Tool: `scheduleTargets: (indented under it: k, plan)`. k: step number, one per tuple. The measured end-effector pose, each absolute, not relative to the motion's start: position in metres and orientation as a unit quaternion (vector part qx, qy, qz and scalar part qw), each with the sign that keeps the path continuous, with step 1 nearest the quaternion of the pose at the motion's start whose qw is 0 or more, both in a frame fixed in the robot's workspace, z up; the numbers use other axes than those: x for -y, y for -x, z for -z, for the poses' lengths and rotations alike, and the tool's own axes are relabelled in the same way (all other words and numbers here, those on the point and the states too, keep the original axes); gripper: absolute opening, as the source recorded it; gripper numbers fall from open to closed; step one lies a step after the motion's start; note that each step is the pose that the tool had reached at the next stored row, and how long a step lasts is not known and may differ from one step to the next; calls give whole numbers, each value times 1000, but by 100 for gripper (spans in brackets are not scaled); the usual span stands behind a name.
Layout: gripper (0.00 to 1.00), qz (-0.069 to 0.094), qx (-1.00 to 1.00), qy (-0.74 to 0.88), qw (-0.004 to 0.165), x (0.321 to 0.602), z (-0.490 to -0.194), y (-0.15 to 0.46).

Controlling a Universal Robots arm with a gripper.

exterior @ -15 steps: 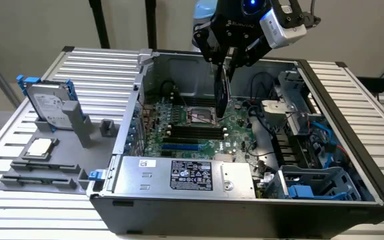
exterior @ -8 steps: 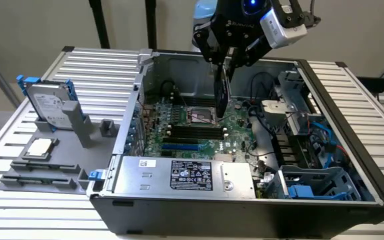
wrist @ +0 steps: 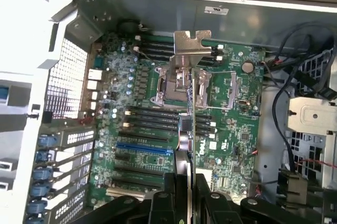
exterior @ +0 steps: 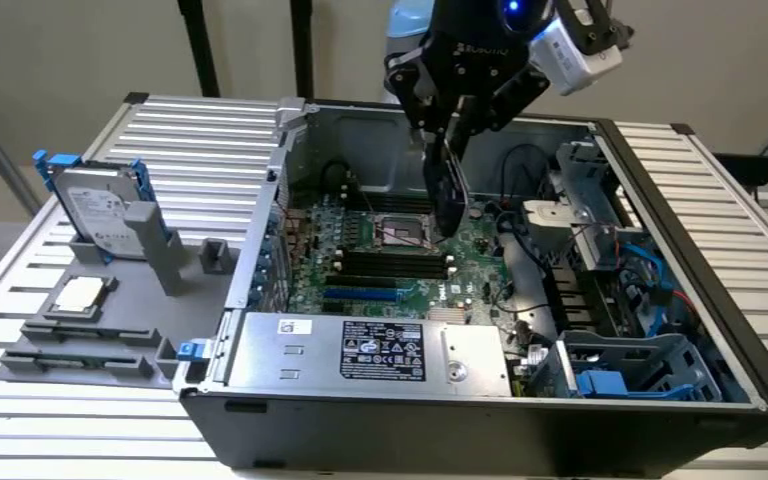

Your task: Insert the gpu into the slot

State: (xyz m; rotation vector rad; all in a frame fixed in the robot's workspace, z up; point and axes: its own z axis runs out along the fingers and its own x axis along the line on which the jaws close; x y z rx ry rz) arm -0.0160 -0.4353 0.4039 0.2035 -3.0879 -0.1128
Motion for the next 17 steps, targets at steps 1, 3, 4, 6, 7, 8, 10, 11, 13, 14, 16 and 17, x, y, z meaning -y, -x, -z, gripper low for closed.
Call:
scheduleTargets:
  k: [1,3,4,6,7,8,10,11,13,14,16,17]
  plan:
    - [26,36,996,-75,23,435,-404,16]
    - [26,36,995,-93,23,435,-403,16]
    - [26,36,994,-102,24,435,-403,16]
    - [26,35,992,-120,24,435,-403,16]
    - [26,35,991,-129,25,435,-403,16]
    - [26,35,989,-138,25,435,-402,16]
    - [26,34,987,-157,26,435,-402,16]
    - [26,34,985,-166,26,435,-401,16]
    - [26,34,982,-183,27,435,-401,16]
    - [26,33,980,-192,27,435,-400,16]
    - [26,33,977,-210,27,435,-400,16]
    - [26,33,975,-219,28,435,-399,16]
